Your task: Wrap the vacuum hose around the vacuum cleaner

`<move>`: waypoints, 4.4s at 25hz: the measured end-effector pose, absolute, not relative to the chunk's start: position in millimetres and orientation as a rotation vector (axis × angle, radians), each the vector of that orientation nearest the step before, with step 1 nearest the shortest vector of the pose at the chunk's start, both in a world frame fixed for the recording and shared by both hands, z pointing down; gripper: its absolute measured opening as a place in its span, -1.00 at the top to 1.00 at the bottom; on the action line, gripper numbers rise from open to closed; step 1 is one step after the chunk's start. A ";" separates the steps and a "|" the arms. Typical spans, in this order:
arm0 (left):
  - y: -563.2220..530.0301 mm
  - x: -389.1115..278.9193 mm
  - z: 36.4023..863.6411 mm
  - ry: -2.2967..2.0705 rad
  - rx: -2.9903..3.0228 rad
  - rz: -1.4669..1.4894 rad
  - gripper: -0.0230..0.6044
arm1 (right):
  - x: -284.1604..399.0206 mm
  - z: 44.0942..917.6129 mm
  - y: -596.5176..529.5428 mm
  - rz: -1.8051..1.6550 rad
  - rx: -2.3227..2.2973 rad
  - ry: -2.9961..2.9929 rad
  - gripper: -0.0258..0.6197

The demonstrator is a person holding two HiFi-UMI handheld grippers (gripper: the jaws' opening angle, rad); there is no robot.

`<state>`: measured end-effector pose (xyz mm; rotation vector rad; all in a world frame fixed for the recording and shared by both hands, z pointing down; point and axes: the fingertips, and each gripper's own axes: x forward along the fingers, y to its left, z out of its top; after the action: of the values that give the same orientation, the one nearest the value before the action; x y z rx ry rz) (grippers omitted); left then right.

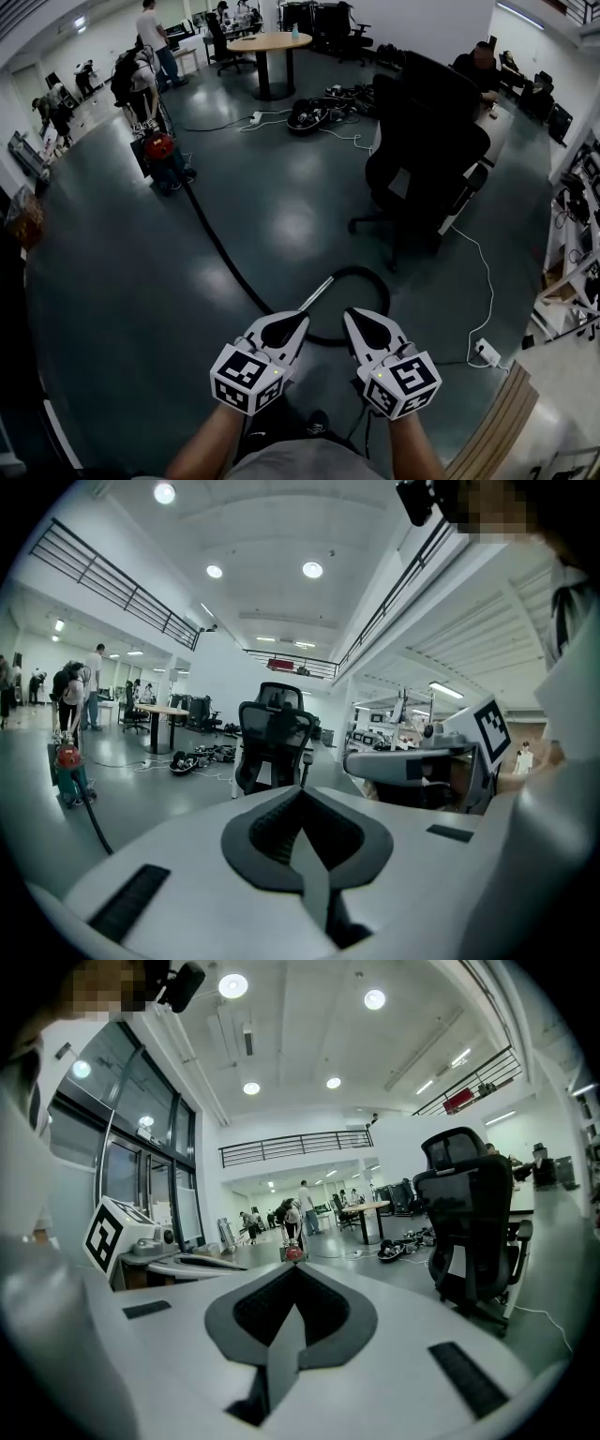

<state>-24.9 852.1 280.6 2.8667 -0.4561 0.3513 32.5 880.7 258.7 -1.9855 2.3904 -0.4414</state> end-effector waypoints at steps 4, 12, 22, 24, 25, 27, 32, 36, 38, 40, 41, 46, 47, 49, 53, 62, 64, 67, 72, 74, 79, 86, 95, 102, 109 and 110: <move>809.8 -25.2 288.7 -0.412 2.867 0.376 0.91 | 32.8 262.6 838.7 -0.468 -2.032 2.369 0.91; 717.6 -26.6 327.6 -0.297 2.815 0.435 0.91 | 28.1 288.0 751.4 -0.545 -2.152 2.322 0.91; 631.6 -27.6 390.1 -0.179 2.738 0.494 0.91 | 36.9 341.7 679.0 -0.674 -2.322 2.204 0.91; 621.6 -19.4 411.1 -0.190 2.720 0.526 0.91 | 48.0 358.9 675.3 -0.711 -2.337 2.194 0.91; 616.9 -15.2 422.8 -0.200 2.711 0.542 0.91 | 53.8 368.7 673.4 -0.730 -2.341 2.193 0.91; 609.8 -6.6 448.8 -0.223 2.689 0.579 0.91 | 65.5 390.4 670.7 -0.767 -2.339 2.197 0.91; 600.7 15.7 530.7 -0.300 2.636 0.671 0.91 | 97.0 460.0 666.8 -0.844 -2.295 2.231 0.91; 597.3 31.8 610.0 -0.390 2.585 0.744 0.91 | 120.7 529.3 663.8 -0.899 -2.229 2.291 0.91; 595.4 42.0 649.7 -0.422 2.572 0.770 0.91 | 133.2 566.5 662.2 -0.912 -2.207 2.335 0.91; 591.7 51.0 693.0 -0.445 2.564 0.796 0.91 | 144.0 607.9 660.2 -0.929 -2.188 2.370 0.91; 590.4 54.7 716.1 -0.449 2.560 0.812 0.91 | 148.3 630.0 659.3 -0.939 -2.179 2.385 0.91; 595.2 61.7 846.3 -0.409 2.514 0.962 0.90 | 155.1 747.3 653.9 -0.955 -2.139 2.505 0.91; 596.7 60.0 871.3 -0.407 2.495 0.994 0.90 | 153.6 770.0 652.2 -0.965 -2.128 2.517 0.91; 597.4 55.6 913.2 -0.410 2.470 1.045 0.90 | 148.7 813.6 649.2 -0.999 -2.096 2.516 0.91; 587.2 47.7 990.8 -0.436 2.421 1.153 0.89 | 143.3 898.2 638.4 -1.107 -2.063 2.494 0.91; 586.1 46.9 1156.0 -0.314 2.371 1.364 0.46 | 138.5 1030.0 632.0 -1.207 -2.038 2.518 0.90; 583.3 43.7 1184.7 -0.288 2.356 1.411 0.27 | 135.7 1045.0 630.4 -1.219 -2.028 2.513 0.90; 579.6 41.2 1222.1 -0.248 2.326 1.461 0.15 | 128.8 1064.6 629.5 -1.224 -2.005 2.517 0.90; 573.3 49.0 1259.9 -0.212 2.312 1.510 0.11 | 128.8 1094.1 641.4 -1.257 -2.019 2.489 0.90; 569.8 53.4 1267.7 -0.209 2.287 1.526 0.11 | 131.1 1099.1 645.5 -1.276 -2.021 2.474 0.90; 572.4 59.7 1285.2 -0.204 2.241 1.577 0.11 | 145.0 1107.5 659.3 -1.315 -2.056 2.414 0.90; 590.2 58.3 1275.3 -0.263 2.176 1.629 0.39 | 155.2 1103.8 687.3 -1.408 -2.095 2.340 0.90; 626.4 40.7 1192.5 -0.334 2.014 1.556 0.39 | 147.9 1037.2 705.4 -1.476 -2.061 2.312 0.90; 638.5 38.0 1088.0 -0.374 2.008 1.457 0.39 | 138.1 966.8 698.6 -1.509 -2.001 2.267 0.90; 663.4 34.0 985.7 -0.383 2.027 1.383 0.39 | 122.1 908.0 653.7 -1.589 -1.836 2.052 0.55; 667.9 32.1 973.8 -0.382 2.025 1.377 0.39 | 119.0 902.0 648.3 -1.614 -1.801 2.012 0.49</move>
<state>32.1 667.9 973.8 2.0252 -0.3820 1.3769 119.0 648.3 902.0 -1.8011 2.0116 -1.6135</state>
